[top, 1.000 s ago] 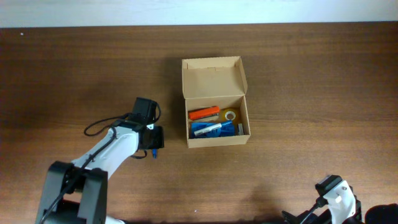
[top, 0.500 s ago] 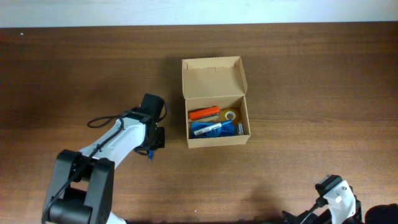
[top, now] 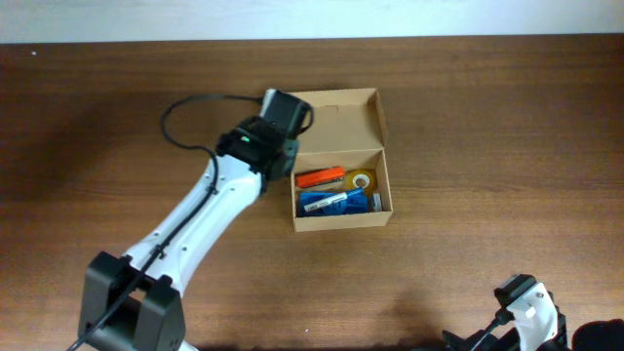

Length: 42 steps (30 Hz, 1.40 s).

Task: Pack container
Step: 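Carry the blue pen into the box and release it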

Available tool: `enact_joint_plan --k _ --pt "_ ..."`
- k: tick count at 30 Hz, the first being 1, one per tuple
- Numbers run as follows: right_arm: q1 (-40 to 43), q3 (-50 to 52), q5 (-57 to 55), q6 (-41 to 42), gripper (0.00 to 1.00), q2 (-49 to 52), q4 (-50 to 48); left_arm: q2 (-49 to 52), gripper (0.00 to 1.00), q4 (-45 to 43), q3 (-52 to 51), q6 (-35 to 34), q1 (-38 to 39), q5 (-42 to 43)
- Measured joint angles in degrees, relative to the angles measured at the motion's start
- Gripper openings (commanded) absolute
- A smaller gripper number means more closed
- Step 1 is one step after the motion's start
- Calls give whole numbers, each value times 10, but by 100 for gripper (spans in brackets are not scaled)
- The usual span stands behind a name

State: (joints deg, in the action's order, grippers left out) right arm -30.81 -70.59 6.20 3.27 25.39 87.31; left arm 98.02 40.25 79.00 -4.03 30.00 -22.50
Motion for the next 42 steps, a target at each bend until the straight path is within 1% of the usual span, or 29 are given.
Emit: enact_joint_plan --k 2,4,6,8,9,10,13,17,19,24,25,26,27,28,29,32,35,39,42 --pt "0 0 0 -1 99 0 0 0 2 -38 1 89 30 -2" --pt "0 0 0 0 99 0 0 0 2 -61 2 190 51 20" --pt "0 0 0 0 99 0 0 0 2 -61 2 296 64 74" --pt "0 0 0 0 99 0 0 1 2 -61 2 384 74 140" --pt "0 0 0 0 99 0 0 4 2 -61 2 417 79 165" --pt "0 0 0 0 99 0 0 14 2 -62 3 445 83 187" --pt "0 0 0 0 99 0 0 66 2 -62 3 485 83 211" --pt "0 0 0 0 99 0 0 108 2 -61 3 531 83 213" --pt "0 0 0 0 99 0 0 109 2 -59 3 551 83 192" --pt "0 0 0 0 99 0 0 109 2 -49 3 581 76 156" --pt "0 0 0 0 99 0 0 109 10 -49 3 582 74 154" --pt "0 0 0 0 99 0 0 110 30 -50 3 582 74 152" --pt "0 0 0 0 99 0 0 111 41 -50 3 587 73 150" --pt "0 0 0 0 99 0 0 112 50 -51 3 586 73 149" --pt "0 0 0 0 99 0 0 113 54 -52 3 586 73 149" --pt "0 0 0 0 99 0 0 113 54 -53 3 589 73 149" --pt "0 0 0 0 99 0 0 113 54 -60 3 556 75 150" --pt "0 0 0 0 99 0 0 95 54 -61 5 467 81 150" --pt "0 0 0 0 99 0 0 17 54 -61 6 396 81 158"
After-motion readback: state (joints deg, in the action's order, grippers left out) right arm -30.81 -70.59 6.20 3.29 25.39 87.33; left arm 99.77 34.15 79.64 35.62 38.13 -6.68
